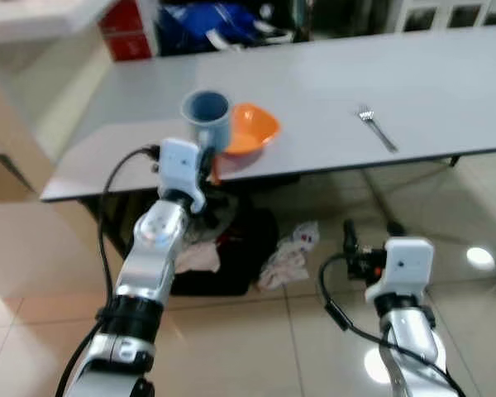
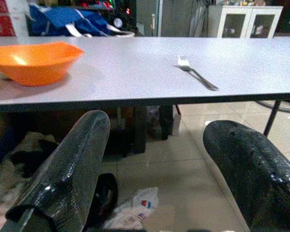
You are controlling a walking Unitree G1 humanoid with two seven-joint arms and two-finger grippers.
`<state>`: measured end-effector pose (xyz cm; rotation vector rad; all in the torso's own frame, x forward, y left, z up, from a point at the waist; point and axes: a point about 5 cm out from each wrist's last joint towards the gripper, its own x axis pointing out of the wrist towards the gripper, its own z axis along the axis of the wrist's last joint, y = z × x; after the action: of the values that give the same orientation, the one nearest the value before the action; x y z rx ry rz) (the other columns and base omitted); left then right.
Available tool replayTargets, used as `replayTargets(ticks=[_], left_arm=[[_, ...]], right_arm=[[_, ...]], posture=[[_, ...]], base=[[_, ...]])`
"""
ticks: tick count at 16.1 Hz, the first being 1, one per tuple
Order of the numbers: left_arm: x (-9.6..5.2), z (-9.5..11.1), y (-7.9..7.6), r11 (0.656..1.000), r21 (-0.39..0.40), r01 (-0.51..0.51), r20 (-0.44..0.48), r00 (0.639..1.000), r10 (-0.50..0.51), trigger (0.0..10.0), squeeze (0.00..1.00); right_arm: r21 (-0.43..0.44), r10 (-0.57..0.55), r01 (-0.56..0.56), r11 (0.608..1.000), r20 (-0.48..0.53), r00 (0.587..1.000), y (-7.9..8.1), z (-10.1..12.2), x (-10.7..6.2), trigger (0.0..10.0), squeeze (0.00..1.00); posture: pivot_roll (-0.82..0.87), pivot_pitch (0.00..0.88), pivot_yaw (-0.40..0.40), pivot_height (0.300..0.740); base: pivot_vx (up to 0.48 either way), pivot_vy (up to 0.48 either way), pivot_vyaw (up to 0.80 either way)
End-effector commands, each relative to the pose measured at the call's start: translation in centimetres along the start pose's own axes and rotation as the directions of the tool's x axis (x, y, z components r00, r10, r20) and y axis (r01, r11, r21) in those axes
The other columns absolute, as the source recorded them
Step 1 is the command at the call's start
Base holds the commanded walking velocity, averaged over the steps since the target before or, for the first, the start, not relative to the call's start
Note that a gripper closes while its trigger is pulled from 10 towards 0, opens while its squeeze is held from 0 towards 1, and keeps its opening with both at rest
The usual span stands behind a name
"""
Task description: Setting the table
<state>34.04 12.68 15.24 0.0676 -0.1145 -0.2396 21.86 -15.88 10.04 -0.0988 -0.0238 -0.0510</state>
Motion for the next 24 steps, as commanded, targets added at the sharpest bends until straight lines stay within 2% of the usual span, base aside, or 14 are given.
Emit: replayTargets(ticks=[1,5,13,16,20,24], left_arm=[[0.6,0.8,-0.6,1.000,0.000,0.013,0.029,0.999,-0.013,0.0,0.00],[0.8,0.7,-0.8,1.000,-0.030,0.000,0.023,1.000,0.001,0.0,0.00],[1.1,0.7,-1.4,0.999,-0.028,0.016,0.026,1.000,-0.016,0.0,0.00],[1.6,0.5,-1.8,0.999,-0.042,0.012,0.020,1.000,-0.011,0.0,0.00],[1.6,0.1,-2.0,0.998,-0.061,0.005,0.004,1.000,-0.005,0.0,0.00],[1.4,-0.1,-2.1,0.993,-0.117,0.000,-0.012,1.000,-0.002,0.0,0.00]], right_arm=[[-0.012,-0.008,0.008,1.000,0.002,1.000,-0.4,0.0,0.1,10.0,0.00],[-0.014,-0.013,0.013,1.000,0.001,1.000,-0.4,0.1,-0.1,10.0,0.00],[-0.020,-0.011,0.011,1.000,-0.013,1.000,-0.4,-0.2,-0.5,10.0,0.00],[-0.042,-0.022,0.022,0.999,-0.009,1.000,-1.2,-0.1,-0.6,10.0,0.00],[-0.043,-0.026,0.025,0.999,-0.020,0.999,-1.2,-0.3,-1.0,10.0,0.00],[-0.018,-0.024,0.024,1.000,-0.004,1.000,-1.4,0.1,-1.5,10.0,0.00]], posture=[[-0.02,0.000,0.113,0.740],[-0.04,0.000,0.121,0.740],[-0.06,0.000,0.124,0.740],[-0.07,0.000,0.120,0.740],[-0.08,0.000,0.112,0.740],[-0.08,0.000,0.107,0.740]], base=[[0.307,-0.368,0.00],[0.322,-0.353,0.00],[0.328,-0.346,0.00],[0.333,-0.342,0.00],[0.335,-0.340,0.00],[0.110,0.000,0.00]])
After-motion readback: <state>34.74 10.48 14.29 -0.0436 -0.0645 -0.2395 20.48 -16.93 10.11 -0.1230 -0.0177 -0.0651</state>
